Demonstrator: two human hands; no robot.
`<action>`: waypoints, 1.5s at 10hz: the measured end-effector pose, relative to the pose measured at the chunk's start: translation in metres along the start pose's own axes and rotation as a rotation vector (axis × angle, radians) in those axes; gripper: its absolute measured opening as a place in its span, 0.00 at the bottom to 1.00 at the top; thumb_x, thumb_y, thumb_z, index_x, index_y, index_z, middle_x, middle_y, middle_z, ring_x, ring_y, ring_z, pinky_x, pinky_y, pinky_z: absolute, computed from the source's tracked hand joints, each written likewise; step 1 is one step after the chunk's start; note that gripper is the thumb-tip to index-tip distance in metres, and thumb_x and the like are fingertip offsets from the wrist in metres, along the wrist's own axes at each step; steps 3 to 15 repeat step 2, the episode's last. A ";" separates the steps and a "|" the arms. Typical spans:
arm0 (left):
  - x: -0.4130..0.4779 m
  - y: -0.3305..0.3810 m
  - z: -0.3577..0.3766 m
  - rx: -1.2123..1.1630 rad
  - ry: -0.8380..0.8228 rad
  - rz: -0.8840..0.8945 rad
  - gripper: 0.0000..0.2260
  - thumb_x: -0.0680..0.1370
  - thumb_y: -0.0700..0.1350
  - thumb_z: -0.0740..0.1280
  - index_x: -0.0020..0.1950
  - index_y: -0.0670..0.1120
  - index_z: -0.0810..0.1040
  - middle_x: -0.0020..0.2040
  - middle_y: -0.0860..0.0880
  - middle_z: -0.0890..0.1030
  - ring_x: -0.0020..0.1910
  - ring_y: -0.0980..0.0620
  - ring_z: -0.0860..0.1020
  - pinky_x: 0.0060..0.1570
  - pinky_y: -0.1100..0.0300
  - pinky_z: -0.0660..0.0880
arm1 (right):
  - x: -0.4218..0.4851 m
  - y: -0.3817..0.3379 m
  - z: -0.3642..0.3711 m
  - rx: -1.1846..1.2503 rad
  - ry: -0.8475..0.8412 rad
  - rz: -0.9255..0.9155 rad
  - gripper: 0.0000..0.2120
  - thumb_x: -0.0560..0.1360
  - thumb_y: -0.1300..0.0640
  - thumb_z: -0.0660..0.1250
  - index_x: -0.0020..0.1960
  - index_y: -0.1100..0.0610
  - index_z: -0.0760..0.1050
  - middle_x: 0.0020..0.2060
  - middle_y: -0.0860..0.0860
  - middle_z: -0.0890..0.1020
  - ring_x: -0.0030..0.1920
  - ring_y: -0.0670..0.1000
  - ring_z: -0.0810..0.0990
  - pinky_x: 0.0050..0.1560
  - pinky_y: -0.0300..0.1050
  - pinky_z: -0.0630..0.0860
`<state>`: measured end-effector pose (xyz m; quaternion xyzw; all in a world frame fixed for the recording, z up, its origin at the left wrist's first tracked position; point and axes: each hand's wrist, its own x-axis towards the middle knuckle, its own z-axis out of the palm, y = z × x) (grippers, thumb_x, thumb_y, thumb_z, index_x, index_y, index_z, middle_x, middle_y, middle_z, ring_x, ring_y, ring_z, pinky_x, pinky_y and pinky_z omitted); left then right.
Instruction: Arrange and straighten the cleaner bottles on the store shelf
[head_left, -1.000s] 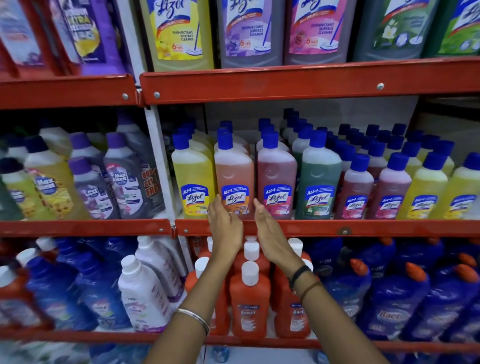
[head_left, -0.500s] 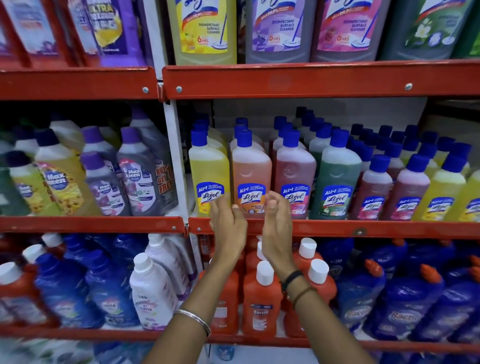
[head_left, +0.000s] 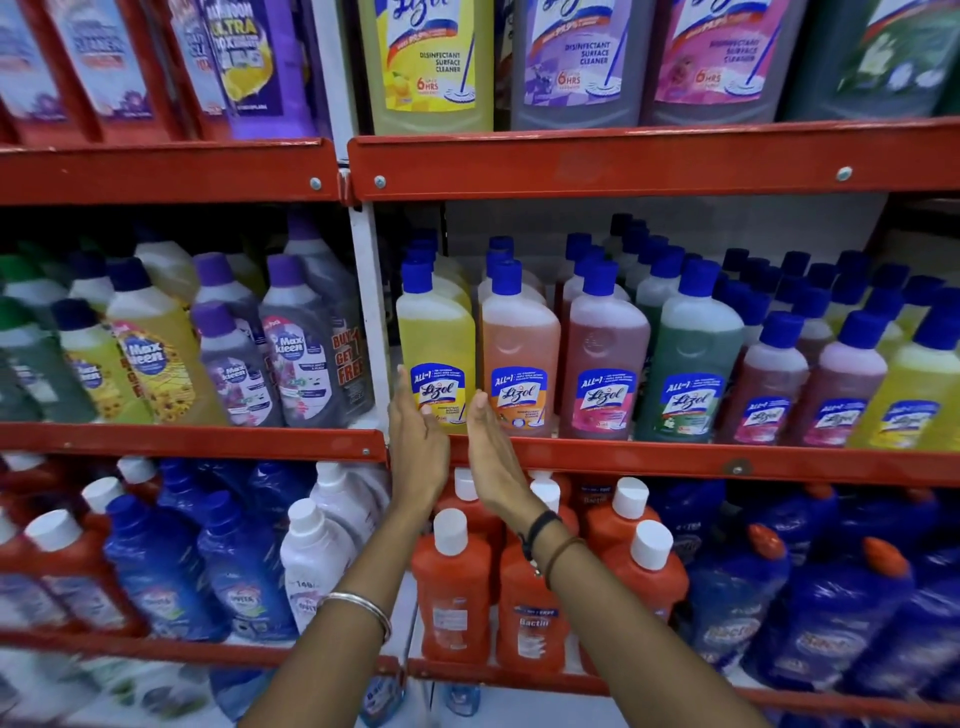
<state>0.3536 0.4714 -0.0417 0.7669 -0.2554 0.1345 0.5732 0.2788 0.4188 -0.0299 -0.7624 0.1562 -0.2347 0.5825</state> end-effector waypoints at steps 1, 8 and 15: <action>-0.001 0.001 0.000 0.014 -0.009 -0.015 0.25 0.79 0.38 0.53 0.75 0.45 0.51 0.73 0.40 0.61 0.72 0.44 0.60 0.69 0.55 0.57 | 0.004 0.003 -0.007 0.054 0.030 -0.004 0.54 0.60 0.19 0.40 0.75 0.53 0.57 0.76 0.50 0.60 0.76 0.46 0.57 0.78 0.51 0.52; -0.009 0.012 0.002 0.022 0.069 0.031 0.24 0.77 0.37 0.56 0.73 0.42 0.56 0.70 0.38 0.64 0.70 0.41 0.62 0.69 0.52 0.59 | 0.005 0.011 -0.023 0.191 0.099 -0.034 0.49 0.63 0.21 0.43 0.70 0.54 0.67 0.71 0.52 0.71 0.71 0.49 0.68 0.74 0.55 0.62; -0.009 0.012 0.002 0.022 0.069 0.031 0.24 0.77 0.37 0.56 0.73 0.42 0.56 0.70 0.38 0.64 0.70 0.41 0.62 0.69 0.52 0.59 | 0.005 0.011 -0.023 0.191 0.099 -0.034 0.49 0.63 0.21 0.43 0.70 0.54 0.67 0.71 0.52 0.71 0.71 0.49 0.68 0.74 0.55 0.62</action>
